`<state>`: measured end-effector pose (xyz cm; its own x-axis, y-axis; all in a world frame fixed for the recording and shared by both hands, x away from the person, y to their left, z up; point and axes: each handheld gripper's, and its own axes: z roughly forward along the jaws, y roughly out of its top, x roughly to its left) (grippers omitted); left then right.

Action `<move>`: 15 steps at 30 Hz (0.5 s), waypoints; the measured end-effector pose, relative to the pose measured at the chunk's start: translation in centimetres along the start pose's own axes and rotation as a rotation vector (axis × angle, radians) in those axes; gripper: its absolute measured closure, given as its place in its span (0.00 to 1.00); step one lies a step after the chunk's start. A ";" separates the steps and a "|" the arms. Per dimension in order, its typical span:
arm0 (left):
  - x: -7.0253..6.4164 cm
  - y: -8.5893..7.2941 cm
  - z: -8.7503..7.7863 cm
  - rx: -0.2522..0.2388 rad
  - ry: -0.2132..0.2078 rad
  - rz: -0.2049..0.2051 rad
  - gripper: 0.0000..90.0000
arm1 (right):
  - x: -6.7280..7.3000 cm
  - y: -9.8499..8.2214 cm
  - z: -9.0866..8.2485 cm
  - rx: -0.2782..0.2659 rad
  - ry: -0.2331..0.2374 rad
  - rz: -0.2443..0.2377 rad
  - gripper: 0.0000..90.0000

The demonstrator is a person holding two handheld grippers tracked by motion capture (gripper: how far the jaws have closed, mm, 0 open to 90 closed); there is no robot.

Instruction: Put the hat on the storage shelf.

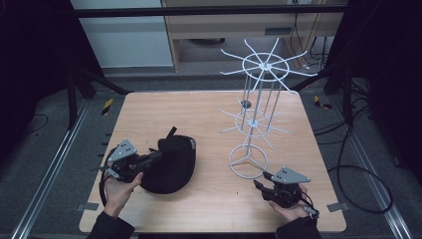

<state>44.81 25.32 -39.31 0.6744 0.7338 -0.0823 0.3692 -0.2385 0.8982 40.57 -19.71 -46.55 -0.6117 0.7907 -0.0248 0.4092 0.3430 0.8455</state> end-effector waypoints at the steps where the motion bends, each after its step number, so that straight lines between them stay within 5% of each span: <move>1: -0.1 0.2 -0.2 -0.016 -0.001 0.002 0.96 | 0.0 0.0 0.0 0.000 -0.001 0.001 0.60; 15: -2.1 4.0 -3.5 -0.228 -0.015 0.015 0.96 | -0.3 0.0 -0.4 -0.015 -0.020 0.010 0.60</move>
<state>42.60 25.06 -34.04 0.6891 0.7210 -0.0728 0.2062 -0.0987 0.9735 40.49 -20.09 -46.35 -0.5942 0.8039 -0.0270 0.4044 0.3276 0.8539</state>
